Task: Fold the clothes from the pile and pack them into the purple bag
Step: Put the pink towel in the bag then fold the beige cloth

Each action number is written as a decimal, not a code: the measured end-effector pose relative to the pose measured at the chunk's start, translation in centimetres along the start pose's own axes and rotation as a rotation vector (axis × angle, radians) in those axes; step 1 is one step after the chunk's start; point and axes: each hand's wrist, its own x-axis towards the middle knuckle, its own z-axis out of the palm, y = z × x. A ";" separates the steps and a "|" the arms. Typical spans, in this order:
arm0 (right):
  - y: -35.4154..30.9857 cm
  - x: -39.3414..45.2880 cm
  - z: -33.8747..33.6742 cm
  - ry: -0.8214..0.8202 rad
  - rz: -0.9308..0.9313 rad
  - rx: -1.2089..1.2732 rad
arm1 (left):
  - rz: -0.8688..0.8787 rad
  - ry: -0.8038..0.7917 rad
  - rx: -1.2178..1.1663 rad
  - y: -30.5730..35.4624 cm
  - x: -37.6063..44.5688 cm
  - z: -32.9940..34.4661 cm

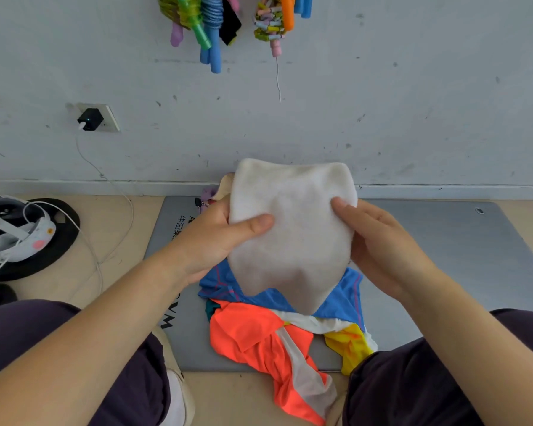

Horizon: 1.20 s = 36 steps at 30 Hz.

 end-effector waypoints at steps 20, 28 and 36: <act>-0.4 0.1 -0.7 0.159 -0.241 -0.258 | 0.138 0.286 0.035 -0.4 0.3 0.8; -0.8 0.0 -1.0 0.027 -0.169 -0.241 | 0.152 0.076 0.094 0.4 0.0 -0.5; -0.5 0.4 -1.2 0.209 -0.314 -0.950 | 0.201 0.204 0.486 -0.5 0.4 -0.6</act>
